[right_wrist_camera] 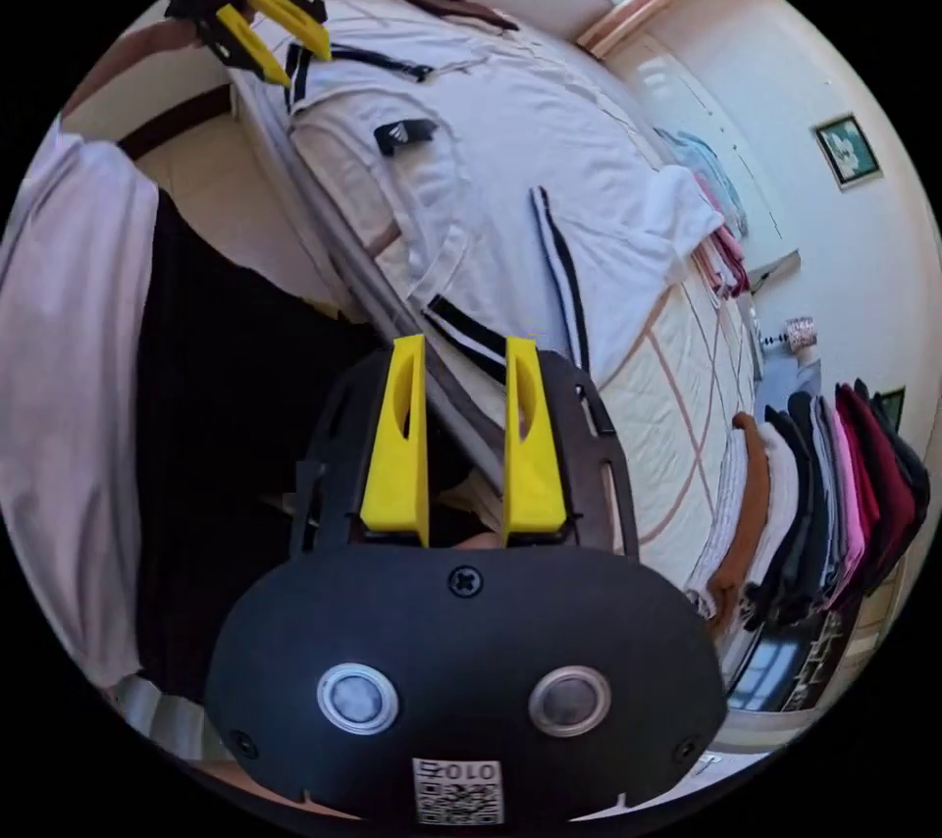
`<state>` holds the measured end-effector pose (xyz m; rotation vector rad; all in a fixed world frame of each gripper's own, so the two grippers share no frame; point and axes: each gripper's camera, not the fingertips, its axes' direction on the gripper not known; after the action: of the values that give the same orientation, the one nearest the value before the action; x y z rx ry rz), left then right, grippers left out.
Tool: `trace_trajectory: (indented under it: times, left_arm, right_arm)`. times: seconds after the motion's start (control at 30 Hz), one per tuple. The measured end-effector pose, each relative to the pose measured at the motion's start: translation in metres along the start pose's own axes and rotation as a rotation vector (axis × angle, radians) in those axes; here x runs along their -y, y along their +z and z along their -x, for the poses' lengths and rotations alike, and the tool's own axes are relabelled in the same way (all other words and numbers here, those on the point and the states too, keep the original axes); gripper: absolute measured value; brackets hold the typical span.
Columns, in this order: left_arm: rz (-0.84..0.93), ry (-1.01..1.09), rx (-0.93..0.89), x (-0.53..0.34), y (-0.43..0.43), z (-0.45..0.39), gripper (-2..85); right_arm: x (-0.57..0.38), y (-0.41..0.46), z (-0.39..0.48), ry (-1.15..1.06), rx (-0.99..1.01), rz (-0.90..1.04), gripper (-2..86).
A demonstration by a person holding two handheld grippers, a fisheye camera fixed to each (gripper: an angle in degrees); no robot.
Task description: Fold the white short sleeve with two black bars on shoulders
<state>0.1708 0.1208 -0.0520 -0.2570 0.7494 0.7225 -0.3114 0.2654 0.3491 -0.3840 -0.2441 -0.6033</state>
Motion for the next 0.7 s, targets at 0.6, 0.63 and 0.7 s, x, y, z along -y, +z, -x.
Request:
trace_trajectory:
  times: [0.6,0.63,0.7]
  left_arm:
    - [0.015,0.037,0.151,-0.018,-0.009,-0.019,10.1]
    - [0.016,0.037,0.173,-0.018,-0.010,-0.018,9.9]
    - [0.020,0.035,0.210,-0.019,-0.012,-0.015,9.6]
  right_arm:
    - [0.042,-0.033,-0.110,0.125,0.332,-0.145,3.8]
    - [0.042,-0.034,-0.130,0.144,0.402,-0.161,3.8]
    - [0.044,-0.032,-0.157,0.170,0.470,-0.174,3.9]
